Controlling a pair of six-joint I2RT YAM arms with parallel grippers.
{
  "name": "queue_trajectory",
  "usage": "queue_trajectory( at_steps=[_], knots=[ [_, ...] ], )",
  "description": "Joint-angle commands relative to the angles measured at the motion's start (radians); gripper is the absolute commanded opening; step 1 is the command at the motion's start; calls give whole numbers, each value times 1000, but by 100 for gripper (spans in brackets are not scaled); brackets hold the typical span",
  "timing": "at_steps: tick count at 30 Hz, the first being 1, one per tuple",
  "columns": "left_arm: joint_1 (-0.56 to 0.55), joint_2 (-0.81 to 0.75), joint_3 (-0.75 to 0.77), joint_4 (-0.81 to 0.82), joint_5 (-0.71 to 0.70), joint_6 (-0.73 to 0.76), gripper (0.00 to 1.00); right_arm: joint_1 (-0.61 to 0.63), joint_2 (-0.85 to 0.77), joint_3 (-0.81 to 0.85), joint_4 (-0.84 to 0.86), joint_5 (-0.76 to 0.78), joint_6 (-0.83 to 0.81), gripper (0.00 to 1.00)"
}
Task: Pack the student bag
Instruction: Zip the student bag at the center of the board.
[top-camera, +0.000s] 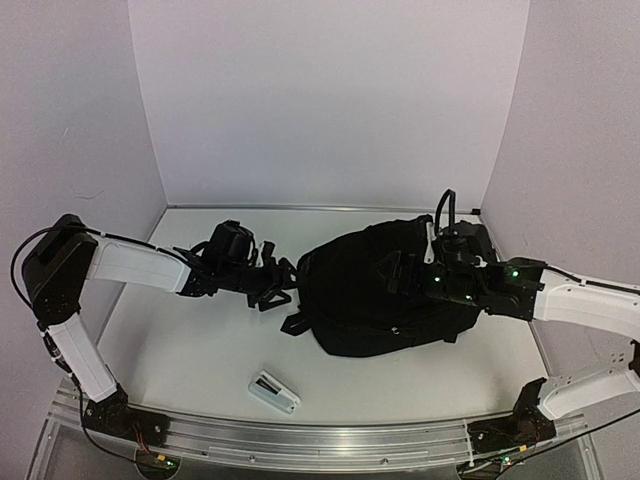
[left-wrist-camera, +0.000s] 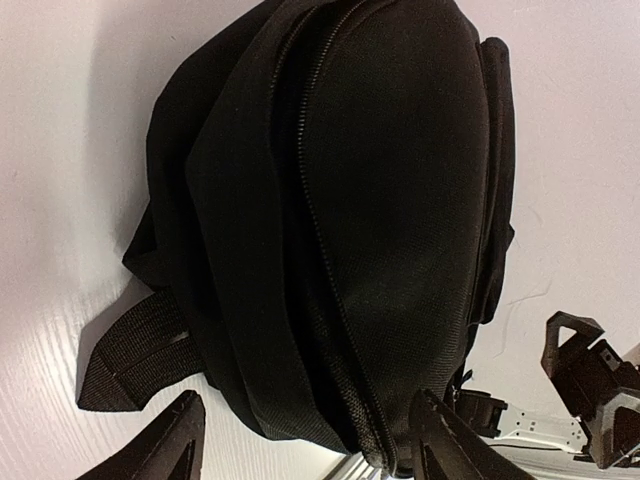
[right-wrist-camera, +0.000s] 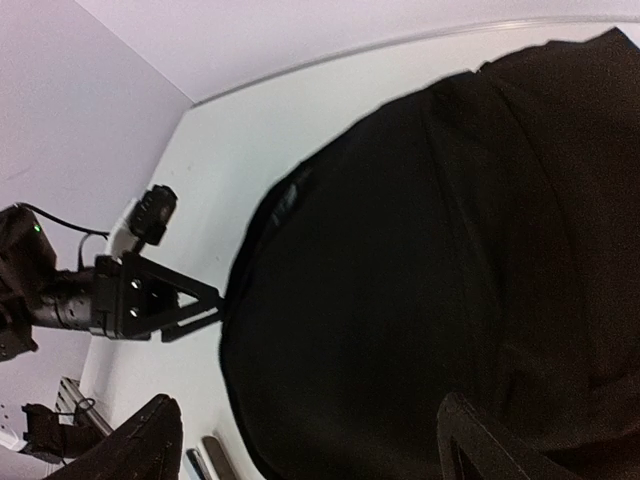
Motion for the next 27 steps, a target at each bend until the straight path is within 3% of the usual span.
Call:
queue_trajectory(
  at_steps=[1,2,3,9,11,19,24,27],
  knots=[
    [5,49,24,89,33,-15,58,-38,-65,-30,-125,-99,8,85],
    [5,52,29,90,33,-13,56,-39,-68,-32,-132,-101,8,84],
    [6,73,44,84,27,-5,44,-44,-85,-43,-166,-100,18,82],
    [22,132,90,110,25,-8,8,-45,-154,-109,-217,-112,91,77],
    [30,145,104,114,29,-7,2,-45,-175,-129,-225,-122,112,75],
    [49,166,126,118,47,1,0,-44,-227,-208,-249,-115,166,64],
    [49,177,123,134,60,-9,0,-44,-229,-219,-199,-123,190,49],
    [50,175,119,146,62,-15,0,-44,-219,-240,-150,-153,208,48]
  ],
)
